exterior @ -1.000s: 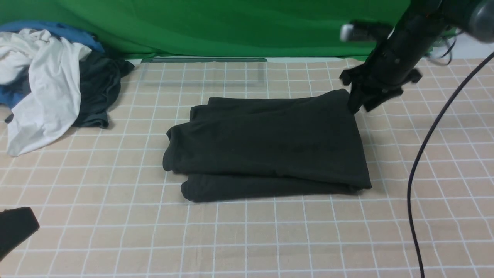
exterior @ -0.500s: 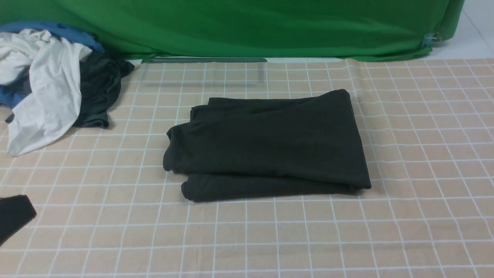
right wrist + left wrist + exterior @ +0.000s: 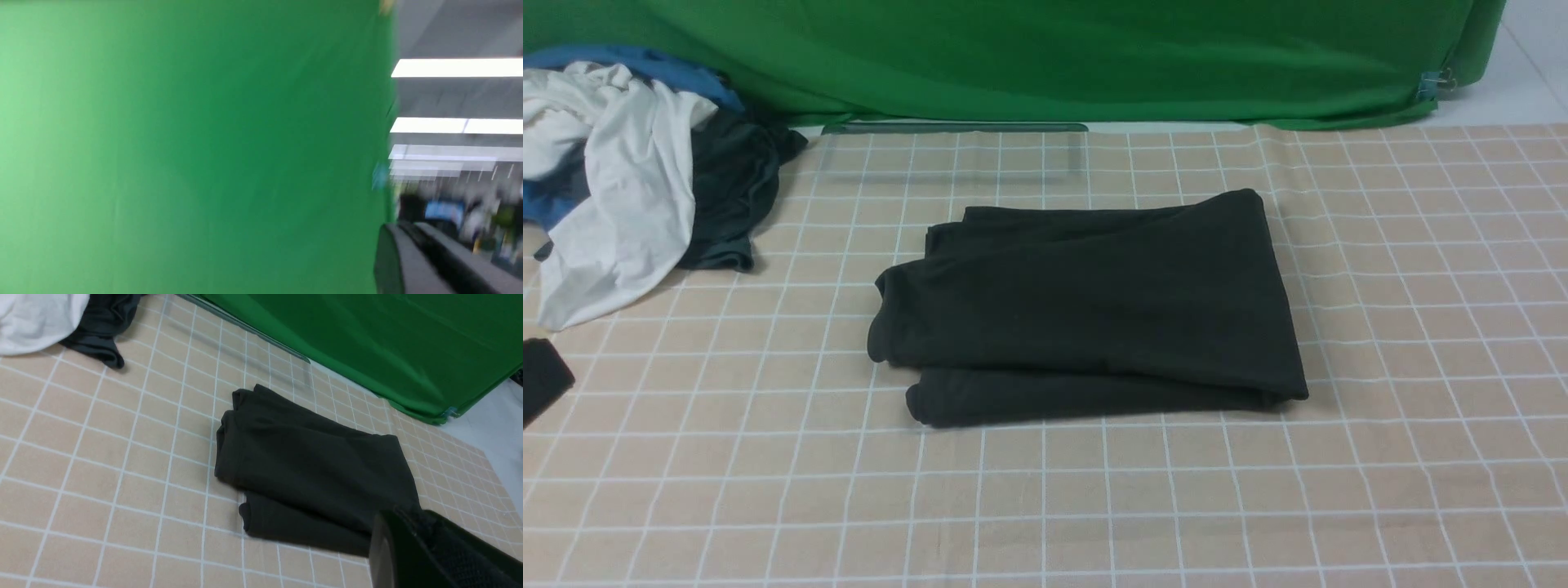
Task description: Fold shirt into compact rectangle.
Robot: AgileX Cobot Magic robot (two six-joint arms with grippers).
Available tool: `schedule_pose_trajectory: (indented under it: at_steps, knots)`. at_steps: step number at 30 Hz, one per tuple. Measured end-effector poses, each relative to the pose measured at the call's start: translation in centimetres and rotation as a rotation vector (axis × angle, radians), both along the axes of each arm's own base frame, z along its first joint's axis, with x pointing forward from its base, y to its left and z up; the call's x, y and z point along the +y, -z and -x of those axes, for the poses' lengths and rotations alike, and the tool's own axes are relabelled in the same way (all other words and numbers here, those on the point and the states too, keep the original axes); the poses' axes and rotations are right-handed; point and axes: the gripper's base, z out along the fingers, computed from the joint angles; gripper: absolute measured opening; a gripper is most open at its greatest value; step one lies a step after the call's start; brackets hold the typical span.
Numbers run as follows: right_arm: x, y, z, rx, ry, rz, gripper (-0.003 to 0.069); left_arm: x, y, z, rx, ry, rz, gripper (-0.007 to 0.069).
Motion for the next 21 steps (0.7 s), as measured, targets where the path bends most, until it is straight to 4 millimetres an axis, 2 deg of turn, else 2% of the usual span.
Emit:
schedule_pose_trajectory:
  at_steps: [3, 12, 21]
  knots:
    - [-0.18, 0.02, 0.74, -0.051, 0.006, -0.011, 0.0048, 0.01, -0.16, -0.06, -0.019, -0.002, 0.001, 0.0013]
    - [-0.16, 0.16, 0.84, -0.041, 0.002, -0.009, 0.0188, 0.10, -0.34, -0.14, -0.047, -0.001, -0.030, 0.0013]
    - [-0.03, 0.48, 0.62, 0.000, -0.007, 0.001, 0.0216, 0.18, -0.34, -0.16, -0.050, -0.005, -0.044, 0.0013]
